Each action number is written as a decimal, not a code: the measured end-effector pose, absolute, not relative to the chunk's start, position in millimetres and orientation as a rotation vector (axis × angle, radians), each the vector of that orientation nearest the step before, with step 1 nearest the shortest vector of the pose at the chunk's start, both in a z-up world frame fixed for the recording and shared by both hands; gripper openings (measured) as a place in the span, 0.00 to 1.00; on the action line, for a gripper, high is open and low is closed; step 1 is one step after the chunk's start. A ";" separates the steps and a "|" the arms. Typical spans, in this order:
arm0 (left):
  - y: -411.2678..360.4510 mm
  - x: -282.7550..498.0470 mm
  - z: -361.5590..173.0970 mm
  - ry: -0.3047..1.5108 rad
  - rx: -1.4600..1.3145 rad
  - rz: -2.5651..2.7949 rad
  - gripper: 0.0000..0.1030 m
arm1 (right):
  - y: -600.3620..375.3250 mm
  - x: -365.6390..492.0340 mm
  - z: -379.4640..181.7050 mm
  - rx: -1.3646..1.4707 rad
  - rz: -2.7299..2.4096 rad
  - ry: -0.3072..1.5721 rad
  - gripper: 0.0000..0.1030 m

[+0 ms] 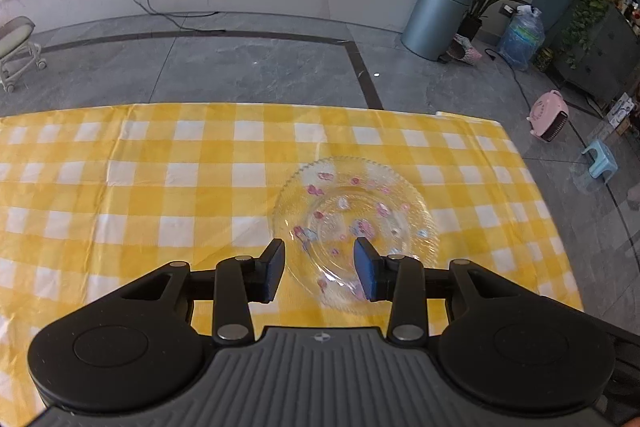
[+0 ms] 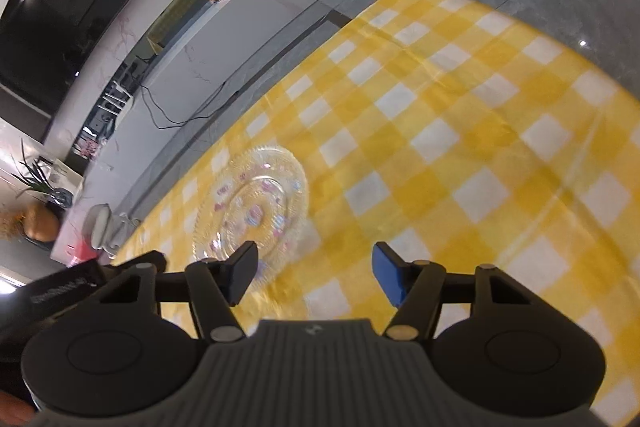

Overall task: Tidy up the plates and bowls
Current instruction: 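Move both grippers to the rim of the clear glass plate, then close the left gripper on the glass plate rim while the right gripper closes too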

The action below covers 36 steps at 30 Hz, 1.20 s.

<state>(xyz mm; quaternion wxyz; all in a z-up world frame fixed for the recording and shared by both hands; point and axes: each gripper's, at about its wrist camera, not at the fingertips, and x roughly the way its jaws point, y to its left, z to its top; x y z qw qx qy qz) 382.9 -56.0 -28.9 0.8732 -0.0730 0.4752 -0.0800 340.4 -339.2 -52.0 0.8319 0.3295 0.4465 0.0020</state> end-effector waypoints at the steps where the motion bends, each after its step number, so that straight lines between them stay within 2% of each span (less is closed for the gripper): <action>1: -55.2 388.1 -33.3 1.001 -0.148 -0.157 0.43 | -336.6 345.3 -53.5 0.692 0.009 0.948 0.59; 3: -51.7 397.1 -43.4 1.019 -0.154 -0.145 0.43 | -330.4 354.4 -57.4 0.674 0.007 0.952 0.59; 6: -45.0 408.2 -57.3 1.040 -0.165 -0.136 0.43 | -327.1 366.2 -67.2 0.683 0.015 0.963 0.49; 18: -23.7 435.9 -85.4 0.999 -0.229 -0.153 0.43 | -335.9 381.2 -92.1 0.753 0.048 0.909 0.39; 20: -24.9 437.8 -85.3 0.989 -0.246 -0.164 0.42 | -334.7 382.8 -94.2 0.765 0.056 0.908 0.31; 23: -25.8 439.0 -86.9 0.984 -0.251 -0.178 0.35 | -331.3 384.2 -98.1 0.778 0.076 0.895 0.27; 27: -28.1 439.7 -87.3 0.986 -0.257 -0.220 0.18 | -327.6 385.7 -100.3 0.776 0.085 0.891 0.22; 32: -33.4 436.7 -84.7 0.974 -0.239 -0.198 0.17 | -329.2 386.1 -102.8 0.781 0.062 0.900 0.07; 36: -32.4 435.2 -84.3 0.966 -0.245 -0.191 0.15 | -330.5 385.6 -103.7 0.784 0.060 0.899 0.05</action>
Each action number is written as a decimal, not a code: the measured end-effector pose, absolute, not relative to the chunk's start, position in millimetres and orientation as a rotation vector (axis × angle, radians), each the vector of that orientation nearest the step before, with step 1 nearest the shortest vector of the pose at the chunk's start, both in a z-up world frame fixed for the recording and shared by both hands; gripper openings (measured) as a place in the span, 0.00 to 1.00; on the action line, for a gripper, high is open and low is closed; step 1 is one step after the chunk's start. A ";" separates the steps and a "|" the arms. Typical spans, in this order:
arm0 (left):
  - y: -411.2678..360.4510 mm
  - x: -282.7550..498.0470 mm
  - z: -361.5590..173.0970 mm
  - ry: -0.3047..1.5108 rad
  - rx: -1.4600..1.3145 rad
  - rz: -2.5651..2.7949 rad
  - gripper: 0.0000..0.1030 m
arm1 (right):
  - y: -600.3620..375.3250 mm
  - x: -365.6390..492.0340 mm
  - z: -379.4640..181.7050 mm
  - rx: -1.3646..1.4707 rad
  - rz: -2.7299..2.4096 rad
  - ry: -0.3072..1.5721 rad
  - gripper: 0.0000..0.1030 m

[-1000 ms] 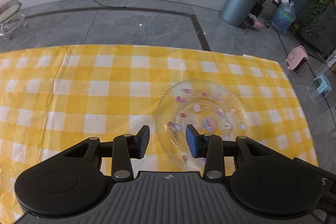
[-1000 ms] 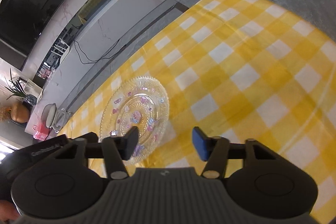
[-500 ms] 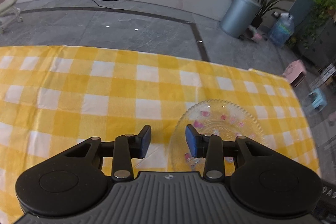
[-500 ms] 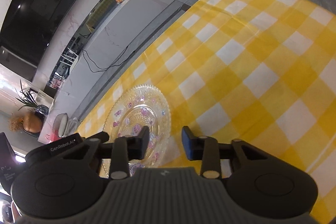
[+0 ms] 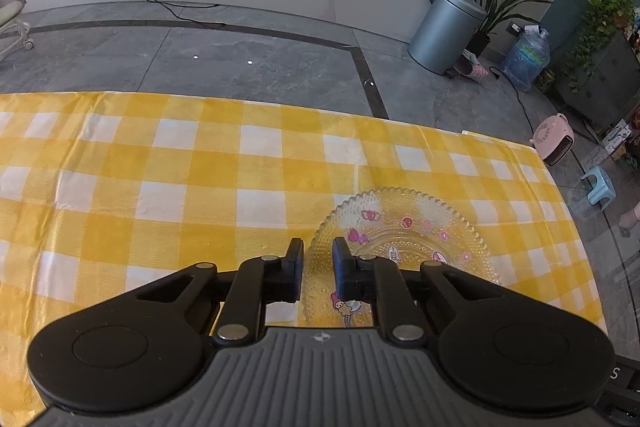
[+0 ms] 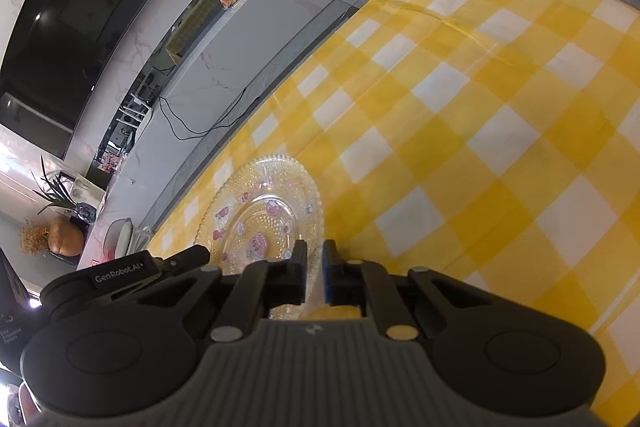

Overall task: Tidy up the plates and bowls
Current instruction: 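Close the left gripper on the glass plate rim while the right gripper closes too, then lift the glass plate with both grippers and carry it toward the Fruity plate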

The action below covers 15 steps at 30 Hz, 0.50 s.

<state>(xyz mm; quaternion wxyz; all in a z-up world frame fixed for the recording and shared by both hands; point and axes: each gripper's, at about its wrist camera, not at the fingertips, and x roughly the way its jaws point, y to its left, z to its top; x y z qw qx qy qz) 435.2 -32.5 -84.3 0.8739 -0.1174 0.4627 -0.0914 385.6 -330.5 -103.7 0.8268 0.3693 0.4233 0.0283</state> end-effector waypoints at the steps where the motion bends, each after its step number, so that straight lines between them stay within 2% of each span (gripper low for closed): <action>1: -32.3 434.6 -84.0 0.967 -0.245 -0.190 0.15 | -330.7 385.7 -104.0 0.787 0.061 0.899 0.05; 15: -28.8 422.5 -62.1 0.959 -0.219 -0.193 0.11 | -332.8 376.9 -95.2 0.825 0.096 0.917 0.05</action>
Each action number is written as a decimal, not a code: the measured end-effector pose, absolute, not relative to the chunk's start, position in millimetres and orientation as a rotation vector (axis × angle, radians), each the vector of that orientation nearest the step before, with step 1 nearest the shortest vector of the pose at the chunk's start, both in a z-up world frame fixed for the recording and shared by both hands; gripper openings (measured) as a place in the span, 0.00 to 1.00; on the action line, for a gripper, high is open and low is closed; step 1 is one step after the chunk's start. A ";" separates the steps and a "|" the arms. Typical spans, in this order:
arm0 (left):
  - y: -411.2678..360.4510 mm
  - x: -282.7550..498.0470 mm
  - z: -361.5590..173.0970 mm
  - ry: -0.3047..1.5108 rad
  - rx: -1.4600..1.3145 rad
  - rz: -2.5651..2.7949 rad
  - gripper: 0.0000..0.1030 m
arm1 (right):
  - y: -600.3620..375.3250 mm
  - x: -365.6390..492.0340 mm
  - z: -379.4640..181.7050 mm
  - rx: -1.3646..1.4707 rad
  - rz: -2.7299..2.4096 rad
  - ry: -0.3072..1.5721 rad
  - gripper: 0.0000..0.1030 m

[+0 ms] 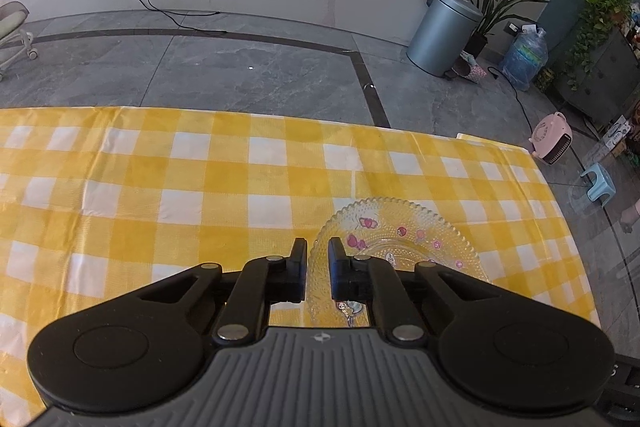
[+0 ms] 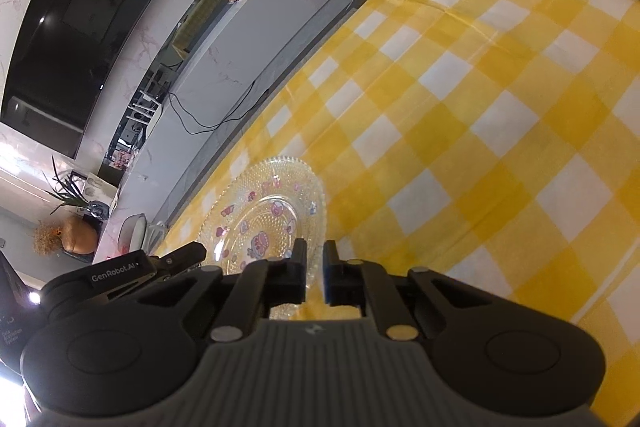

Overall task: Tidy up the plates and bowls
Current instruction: 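Lift the glass plate with both grippers and carry it toward the Fruity plate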

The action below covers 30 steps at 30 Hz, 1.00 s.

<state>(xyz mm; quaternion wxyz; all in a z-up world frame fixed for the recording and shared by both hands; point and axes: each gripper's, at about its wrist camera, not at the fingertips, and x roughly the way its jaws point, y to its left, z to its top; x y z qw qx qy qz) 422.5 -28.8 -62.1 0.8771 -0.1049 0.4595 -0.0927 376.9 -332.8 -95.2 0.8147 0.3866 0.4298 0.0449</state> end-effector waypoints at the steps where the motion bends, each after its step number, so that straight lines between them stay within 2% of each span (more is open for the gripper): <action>1: -29.9 420.9 -60.8 0.960 -0.218 -0.197 0.11 | -333.3 374.8 -93.1 0.826 0.098 0.916 0.05; 19: -59.6 365.9 -29.5 0.958 -0.240 -0.232 0.09 | -362.0 311.1 -74.1 0.883 0.052 0.937 0.06; 30: -102.6 347.9 -55.1 1.025 -0.233 -0.248 0.09 | -401.4 276.7 -79.9 0.891 -0.051 0.947 0.06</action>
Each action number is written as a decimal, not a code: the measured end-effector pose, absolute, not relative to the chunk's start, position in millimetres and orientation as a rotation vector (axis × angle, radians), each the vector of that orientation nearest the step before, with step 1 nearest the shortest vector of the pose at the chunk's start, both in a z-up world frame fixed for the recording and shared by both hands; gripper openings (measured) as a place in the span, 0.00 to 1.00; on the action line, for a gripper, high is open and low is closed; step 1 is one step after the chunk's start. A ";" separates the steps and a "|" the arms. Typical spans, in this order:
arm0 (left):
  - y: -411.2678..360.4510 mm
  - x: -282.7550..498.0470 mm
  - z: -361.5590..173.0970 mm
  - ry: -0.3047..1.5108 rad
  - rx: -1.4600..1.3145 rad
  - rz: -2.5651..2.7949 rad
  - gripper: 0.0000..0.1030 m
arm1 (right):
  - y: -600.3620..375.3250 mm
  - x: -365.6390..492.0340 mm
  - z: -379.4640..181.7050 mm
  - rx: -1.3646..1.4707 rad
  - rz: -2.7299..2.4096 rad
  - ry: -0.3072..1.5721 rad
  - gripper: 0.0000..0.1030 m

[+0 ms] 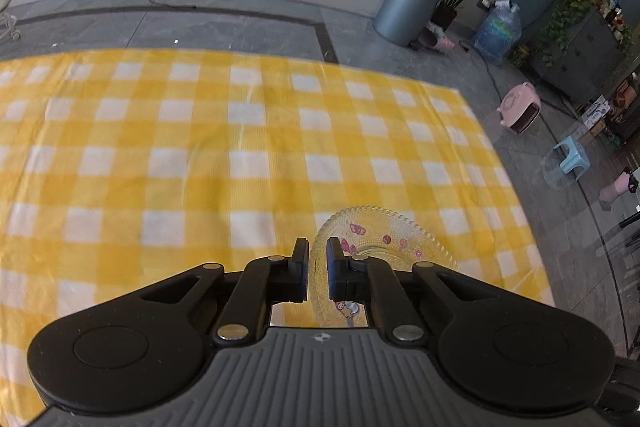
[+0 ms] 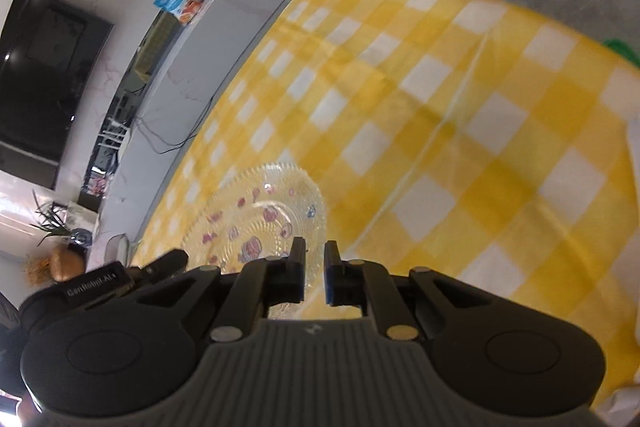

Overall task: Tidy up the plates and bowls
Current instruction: 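Lift the glass plate with both grippers and carry it toward the Fruity plate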

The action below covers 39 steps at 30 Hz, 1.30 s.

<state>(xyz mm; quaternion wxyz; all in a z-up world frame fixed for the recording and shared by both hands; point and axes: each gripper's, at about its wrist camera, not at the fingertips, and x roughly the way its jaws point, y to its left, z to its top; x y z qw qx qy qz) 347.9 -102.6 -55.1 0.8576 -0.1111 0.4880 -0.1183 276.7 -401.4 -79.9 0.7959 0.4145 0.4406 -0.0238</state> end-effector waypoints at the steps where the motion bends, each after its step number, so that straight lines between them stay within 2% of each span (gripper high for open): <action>1: -103.5 347.1 -58.0 1.031 -0.233 -0.246 0.09 | -403.5 276.5 -81.0 0.889 -0.058 0.947 0.06; 18: -110.6 344.7 -80.0 1.063 -0.209 -0.257 0.13 | -407.9 279.4 -90.6 0.822 -0.087 0.962 0.07; 20: -110.5 345.2 -82.4 1.072 -0.220 -0.267 0.17 | -409.6 279.0 -91.1 0.841 -0.080 0.956 0.10; 21: -110.7 345.5 -83.5 1.078 -0.224 -0.271 0.22 | -410.2 279.2 -91.4 0.847 -0.081 0.952 0.10; 25: -114.9 345.6 -83.3 1.057 -0.195 -0.280 0.25 | -410.6 280.8 -91.7 0.850 -0.078 0.936 0.11; 29: -115.7 346.5 -83.4 1.056 -0.199 -0.275 0.25 | -413.7 280.2 -95.1 0.884 -0.073 0.917 0.10; 30: -116.1 346.5 -82.9 1.057 -0.200 -0.276 0.22 | -414.0 280.2 -95.6 0.889 -0.072 0.914 0.10; 32: -115.8 347.0 -82.7 1.058 -0.201 -0.269 0.20 | -413.3 280.4 -95.3 0.880 -0.083 0.914 0.05; 39: -115.8 344.4 -73.3 1.057 -0.172 -0.262 0.15 | -410.5 277.5 -90.1 0.859 -0.090 0.911 0.05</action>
